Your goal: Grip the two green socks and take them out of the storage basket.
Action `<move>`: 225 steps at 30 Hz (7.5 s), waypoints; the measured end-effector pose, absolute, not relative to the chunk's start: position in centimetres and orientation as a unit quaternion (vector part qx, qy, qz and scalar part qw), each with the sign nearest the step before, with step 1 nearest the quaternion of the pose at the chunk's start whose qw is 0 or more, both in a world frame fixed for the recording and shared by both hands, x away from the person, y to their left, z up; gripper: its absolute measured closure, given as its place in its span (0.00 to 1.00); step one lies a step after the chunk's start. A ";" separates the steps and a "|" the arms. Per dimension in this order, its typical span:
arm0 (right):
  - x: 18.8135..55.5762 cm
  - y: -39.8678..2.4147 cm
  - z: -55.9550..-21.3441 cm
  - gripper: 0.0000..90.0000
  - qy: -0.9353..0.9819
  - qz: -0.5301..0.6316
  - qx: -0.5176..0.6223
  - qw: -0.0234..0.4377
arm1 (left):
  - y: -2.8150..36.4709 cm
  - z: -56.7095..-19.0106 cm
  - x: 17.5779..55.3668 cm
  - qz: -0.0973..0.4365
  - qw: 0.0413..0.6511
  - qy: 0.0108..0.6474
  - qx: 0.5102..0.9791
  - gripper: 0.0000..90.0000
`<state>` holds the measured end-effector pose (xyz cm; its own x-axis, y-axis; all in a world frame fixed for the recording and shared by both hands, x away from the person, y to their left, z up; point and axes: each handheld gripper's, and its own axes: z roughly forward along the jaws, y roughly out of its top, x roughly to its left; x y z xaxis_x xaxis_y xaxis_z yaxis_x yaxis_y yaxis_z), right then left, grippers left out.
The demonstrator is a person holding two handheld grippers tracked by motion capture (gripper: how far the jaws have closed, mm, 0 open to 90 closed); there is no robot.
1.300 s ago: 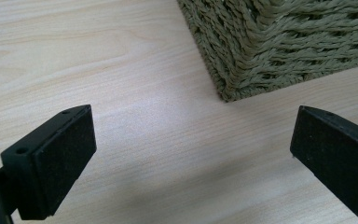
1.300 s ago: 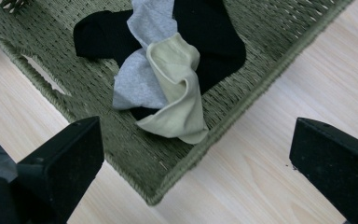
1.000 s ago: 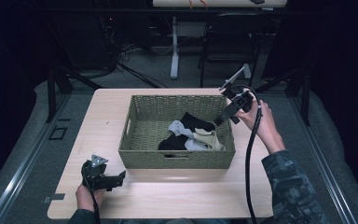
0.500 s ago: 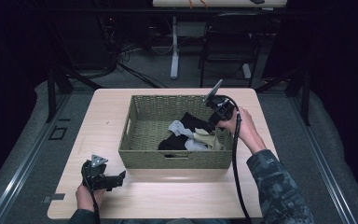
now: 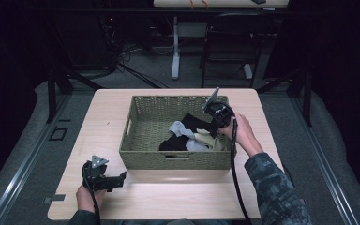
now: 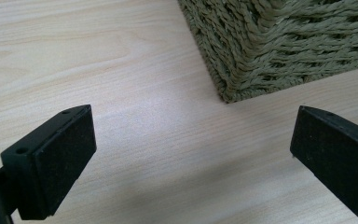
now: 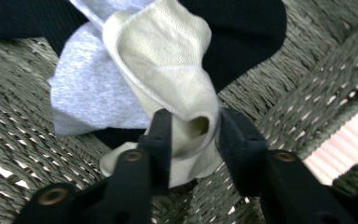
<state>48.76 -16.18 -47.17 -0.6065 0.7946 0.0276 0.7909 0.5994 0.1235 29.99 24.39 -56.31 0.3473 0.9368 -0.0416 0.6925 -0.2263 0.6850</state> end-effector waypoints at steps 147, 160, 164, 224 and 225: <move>43.8 -31.3 -43.7 0.33 0.819 0.173 0.547 0.016 | 24.4 -56.2 29.9 0.196 0.322 0.536 0.756 0.00; 44.6 -27.5 -38.2 0.13 0.849 0.177 0.496 0.046 | 24.4 -56.2 29.9 0.195 0.322 0.536 0.756 0.00; 45.1 -25.7 -37.3 0.07 0.856 0.185 0.480 0.050 | 24.5 -56.2 29.9 0.196 0.323 0.536 0.755 0.00; 48.4 -14.9 -48.7 0.11 0.879 0.176 0.443 0.005 | 24.5 -56.2 29.9 0.195 0.325 0.536 0.754 0.00; 48.4 -14.9 -48.7 0.11 0.879 0.176 0.443 0.005 | 24.5 -56.2 29.9 0.195 0.325 0.536 0.754 0.00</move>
<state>48.40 -14.87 -48.65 -0.6080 0.7803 0.1467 0.7766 0.5461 0.3141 29.86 24.50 -56.16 0.3490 0.9355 -0.0550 0.6824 -0.2135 0.6992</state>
